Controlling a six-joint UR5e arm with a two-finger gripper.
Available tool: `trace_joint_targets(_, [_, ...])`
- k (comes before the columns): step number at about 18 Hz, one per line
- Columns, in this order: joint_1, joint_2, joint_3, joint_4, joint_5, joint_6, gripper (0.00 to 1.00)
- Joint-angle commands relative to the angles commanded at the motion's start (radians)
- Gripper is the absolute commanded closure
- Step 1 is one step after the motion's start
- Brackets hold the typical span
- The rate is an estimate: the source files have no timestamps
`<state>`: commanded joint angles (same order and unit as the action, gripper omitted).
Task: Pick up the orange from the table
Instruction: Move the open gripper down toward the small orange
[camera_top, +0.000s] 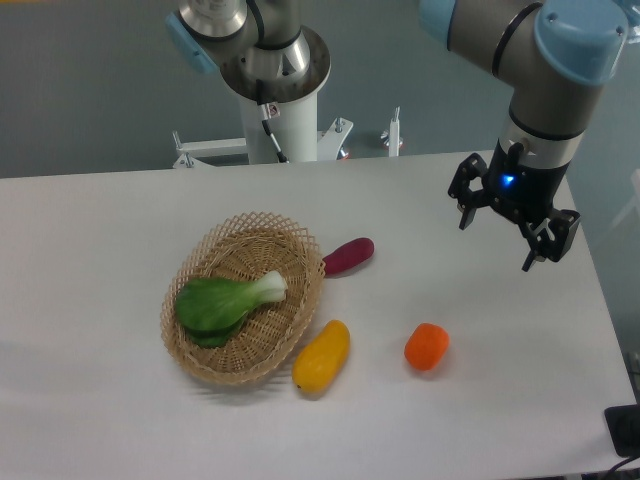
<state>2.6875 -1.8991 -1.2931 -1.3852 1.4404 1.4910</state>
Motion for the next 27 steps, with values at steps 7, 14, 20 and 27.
trace_joint_targets(7, [-0.003,0.006,-0.041,0.046,-0.006,0.011,0.0])
trace_joint_targets(14, [-0.066,0.005,-0.227,0.35,0.0,-0.159,0.0])
trace_joint_targets(20, [-0.087,-0.067,-0.229,0.374,0.008,-0.172,0.0])
trace_joint_targets(27, [-0.086,-0.106,-0.221,0.394,0.009,-0.187,0.0])
